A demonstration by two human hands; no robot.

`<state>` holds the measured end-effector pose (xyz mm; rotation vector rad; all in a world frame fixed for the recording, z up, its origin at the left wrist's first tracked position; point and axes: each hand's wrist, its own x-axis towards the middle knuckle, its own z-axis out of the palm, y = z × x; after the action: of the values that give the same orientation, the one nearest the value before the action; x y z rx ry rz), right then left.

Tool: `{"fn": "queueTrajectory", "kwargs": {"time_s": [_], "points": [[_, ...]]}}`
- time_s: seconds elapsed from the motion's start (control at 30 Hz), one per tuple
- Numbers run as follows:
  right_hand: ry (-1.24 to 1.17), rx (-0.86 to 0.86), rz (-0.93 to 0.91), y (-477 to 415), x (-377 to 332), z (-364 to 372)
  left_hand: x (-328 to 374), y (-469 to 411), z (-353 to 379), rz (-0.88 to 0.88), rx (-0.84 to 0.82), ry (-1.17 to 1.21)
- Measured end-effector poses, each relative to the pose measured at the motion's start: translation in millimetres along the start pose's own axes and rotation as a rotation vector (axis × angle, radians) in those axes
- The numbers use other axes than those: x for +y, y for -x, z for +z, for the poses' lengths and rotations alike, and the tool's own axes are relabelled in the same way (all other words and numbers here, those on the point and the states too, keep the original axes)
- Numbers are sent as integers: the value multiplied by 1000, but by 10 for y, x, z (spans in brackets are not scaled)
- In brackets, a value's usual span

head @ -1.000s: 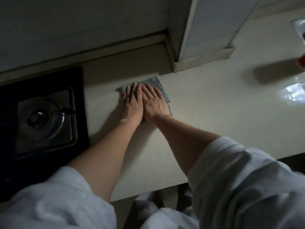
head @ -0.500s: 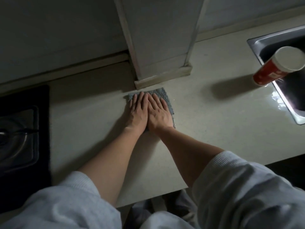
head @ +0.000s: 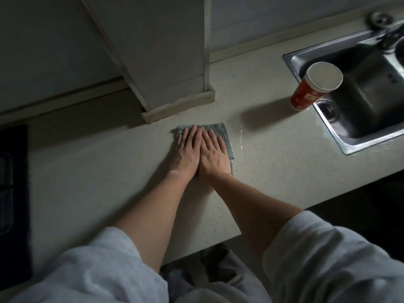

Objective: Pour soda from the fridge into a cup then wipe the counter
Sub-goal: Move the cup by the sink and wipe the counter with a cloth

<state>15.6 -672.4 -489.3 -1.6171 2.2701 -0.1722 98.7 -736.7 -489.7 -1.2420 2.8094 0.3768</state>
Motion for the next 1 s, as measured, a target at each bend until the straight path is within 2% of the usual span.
{"fn": "queueTrajectory", "kwargs": {"time_s": [0.17,0.4,0.57,0.73,0.9,1.0], "points": [[33,-104,-101,-51,-219,-37,-178,174,33,-133,35,1],[11,-222,-264,95,-1321,271,-1158,967,26,-295,113,70],[32,-244,-321,511,-1867,598,-1543,1656,171,-364,216,138],[101,-210,-373,952,-1903,741,-1466,2083,309,-417,243,180],[117,-199,-413,1115,-1785,724,-1291,2185,388,-398,302,215],[84,-177,-416,1122,-1750,719,-1199,2206,287,-470,260,287]]}}
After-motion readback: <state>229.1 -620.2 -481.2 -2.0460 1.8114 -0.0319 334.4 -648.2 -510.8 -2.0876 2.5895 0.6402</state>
